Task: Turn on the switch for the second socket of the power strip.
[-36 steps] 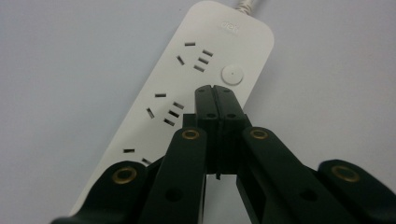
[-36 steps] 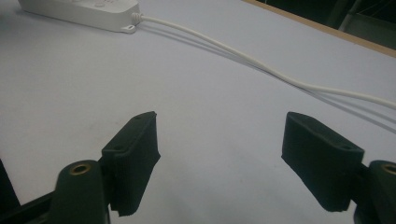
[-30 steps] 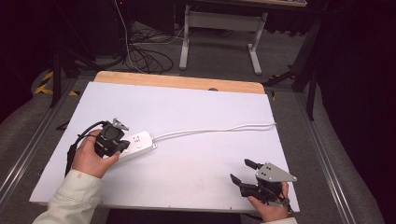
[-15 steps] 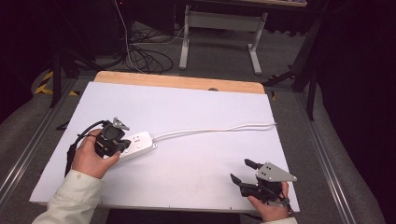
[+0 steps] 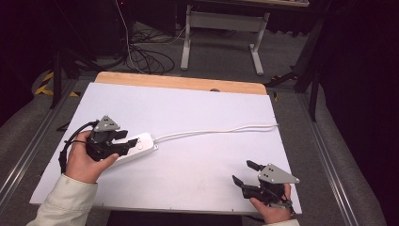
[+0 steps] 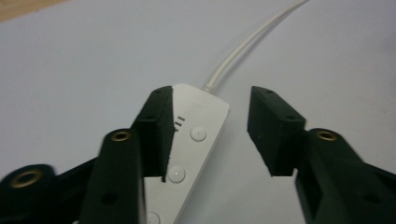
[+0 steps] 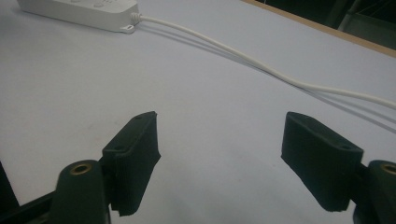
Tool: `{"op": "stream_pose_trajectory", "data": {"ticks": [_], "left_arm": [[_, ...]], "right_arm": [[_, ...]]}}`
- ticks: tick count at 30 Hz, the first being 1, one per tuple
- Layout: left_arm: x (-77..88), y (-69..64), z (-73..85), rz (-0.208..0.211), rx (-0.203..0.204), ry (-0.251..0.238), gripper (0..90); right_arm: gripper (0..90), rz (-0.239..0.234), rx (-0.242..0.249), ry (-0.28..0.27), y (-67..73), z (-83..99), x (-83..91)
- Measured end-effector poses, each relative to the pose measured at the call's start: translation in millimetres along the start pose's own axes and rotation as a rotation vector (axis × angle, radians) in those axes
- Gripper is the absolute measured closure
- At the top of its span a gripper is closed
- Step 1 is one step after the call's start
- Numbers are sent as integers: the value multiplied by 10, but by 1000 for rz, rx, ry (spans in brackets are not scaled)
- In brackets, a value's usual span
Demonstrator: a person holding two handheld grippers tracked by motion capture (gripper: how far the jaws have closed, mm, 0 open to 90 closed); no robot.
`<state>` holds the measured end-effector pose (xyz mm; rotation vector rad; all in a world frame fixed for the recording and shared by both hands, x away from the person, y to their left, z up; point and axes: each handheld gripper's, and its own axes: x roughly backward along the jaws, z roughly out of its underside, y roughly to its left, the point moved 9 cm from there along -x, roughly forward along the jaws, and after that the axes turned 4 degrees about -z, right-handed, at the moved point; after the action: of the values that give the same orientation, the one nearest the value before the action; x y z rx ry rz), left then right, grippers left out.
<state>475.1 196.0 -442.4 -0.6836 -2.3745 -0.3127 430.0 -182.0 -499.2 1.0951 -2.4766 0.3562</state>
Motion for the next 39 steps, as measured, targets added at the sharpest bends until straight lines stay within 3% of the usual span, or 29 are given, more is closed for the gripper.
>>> {"op": "stream_pose_trajectory", "data": {"ticks": [4,8,12,18,22,25,30,34,39], "left_arm": [[89,-68,-51,29,-2,-81,382],[202,-152,-84,62,-33,-166,323],[305,-177,-99,67,-41,-230,234],[344,-261,24,155,-30,-258,185],[348,-304,143,212,-78,-272,161],[320,-324,225,245,-72,-284,131],[253,-294,348,212,-56,-313,132],[216,-291,419,193,-1,-348,139],[126,-301,534,174,-2,-351,140]], "right_arm": [[276,0,4,-3,5,-2,2],[276,0,3,-6,6,-5,7],[276,-3,2,-6,7,-4,8],[276,-4,1,-9,15,-7,20],[276,-4,2,-12,13,-8,24],[275,-3,0,-11,15,-9,26],[275,-7,0,-11,17,-5,22],[275,-7,0,-9,15,-4,19],[275,-8,-1,-11,23,-6,16]]}}
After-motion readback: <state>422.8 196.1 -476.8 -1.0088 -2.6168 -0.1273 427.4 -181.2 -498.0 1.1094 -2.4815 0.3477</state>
